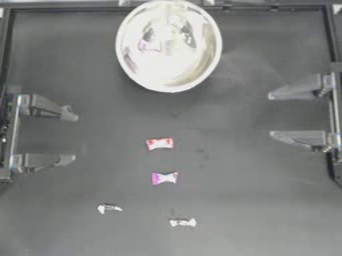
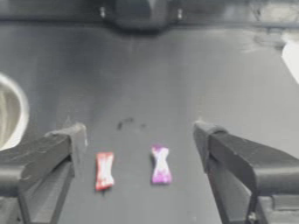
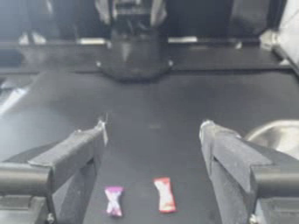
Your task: Put candies in bowl
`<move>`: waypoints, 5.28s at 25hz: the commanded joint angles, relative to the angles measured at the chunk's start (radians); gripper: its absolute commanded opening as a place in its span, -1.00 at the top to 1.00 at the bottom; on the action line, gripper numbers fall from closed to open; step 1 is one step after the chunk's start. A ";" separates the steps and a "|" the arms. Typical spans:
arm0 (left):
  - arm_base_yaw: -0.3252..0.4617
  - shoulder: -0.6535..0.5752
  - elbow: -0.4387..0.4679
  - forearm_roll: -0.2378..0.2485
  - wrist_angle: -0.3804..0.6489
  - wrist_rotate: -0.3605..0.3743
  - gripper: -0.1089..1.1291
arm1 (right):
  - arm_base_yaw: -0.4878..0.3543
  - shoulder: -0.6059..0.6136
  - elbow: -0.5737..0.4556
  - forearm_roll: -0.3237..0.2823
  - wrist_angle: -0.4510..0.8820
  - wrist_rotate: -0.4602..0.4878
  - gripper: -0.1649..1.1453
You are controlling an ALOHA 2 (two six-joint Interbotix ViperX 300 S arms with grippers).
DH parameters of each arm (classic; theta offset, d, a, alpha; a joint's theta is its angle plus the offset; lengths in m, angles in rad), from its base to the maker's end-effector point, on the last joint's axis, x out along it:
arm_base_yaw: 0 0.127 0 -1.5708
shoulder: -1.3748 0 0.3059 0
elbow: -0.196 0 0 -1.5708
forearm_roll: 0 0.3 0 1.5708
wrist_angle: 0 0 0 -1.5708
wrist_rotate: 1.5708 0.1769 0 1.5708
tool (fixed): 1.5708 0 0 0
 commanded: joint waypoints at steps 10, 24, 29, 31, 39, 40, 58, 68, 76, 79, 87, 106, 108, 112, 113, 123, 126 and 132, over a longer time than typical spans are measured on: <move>-0.086 0.305 -0.305 0.009 0.440 -0.028 -0.83 | 0.003 -0.046 0.028 0.031 -0.002 0.000 -0.70; -0.249 0.664 -0.469 0.184 0.620 -0.341 -0.84 | 0.003 -0.046 0.038 0.044 -0.002 0.000 -0.70; -0.273 0.735 -0.469 0.178 0.620 -0.373 -0.84 | 0.003 -0.046 0.046 0.044 -0.006 0.000 -0.70; -0.281 0.761 -0.469 0.175 0.617 -0.383 -0.84 | 0.003 -0.046 0.046 0.044 -0.008 0.003 -0.70; -0.321 0.851 -0.492 0.170 0.575 -0.410 -0.84 | 0.003 -0.046 0.051 0.044 -0.011 0.017 -0.70; -0.322 0.862 -0.492 0.169 0.574 -0.411 -0.84 | 0.005 -0.046 0.049 0.044 -0.015 0.017 -0.70; -0.319 0.976 -0.463 0.153 0.531 -0.411 -0.83 | 0.041 -0.046 0.051 0.044 -0.043 0.018 -0.70; -0.311 1.002 -0.460 0.153 0.531 -0.419 -0.61 | 0.046 -0.044 0.051 0.044 -0.048 0.020 -0.70; -0.311 1.002 -0.463 0.153 0.531 -0.417 0.17 | 0.046 -0.044 0.051 0.044 -0.051 0.020 -0.70; -0.313 1.003 -0.463 0.152 0.531 -0.417 0.20 | 0.048 -0.046 0.051 0.044 -0.051 0.020 -0.70; -0.302 0.911 -0.489 0.173 0.537 -0.407 0.31 | 0.048 -0.046 0.051 0.044 -0.051 0.020 -0.70; 0.129 0.669 -0.663 0.336 0.589 -0.103 0.34 | 0.048 -0.046 0.071 0.044 -0.083 0.041 -0.70; 0.187 0.686 -0.687 0.334 0.566 -0.055 0.34 | 0.048 -0.046 0.071 0.044 -0.084 0.041 -0.70; 0.311 0.755 -0.738 0.302 0.502 0.009 0.33 | 0.048 -0.046 0.071 0.044 -0.084 0.041 -0.70; 0.337 0.776 -0.750 0.288 0.488 0.026 0.33 | 0.048 -0.046 0.071 0.044 -0.084 0.041 -0.70; 0.505 1.008 -0.838 0.129 0.337 0.202 0.34 | 0.048 -0.040 0.071 0.044 -0.094 0.043 -0.70; 0.509 1.049 -0.862 0.117 0.330 0.218 0.34 | 0.048 -0.040 0.072 0.044 -0.095 0.043 -0.70; 0.505 1.078 -0.885 0.109 0.327 0.222 -0.11 | 0.048 -0.038 0.077 0.048 -0.097 0.041 -0.70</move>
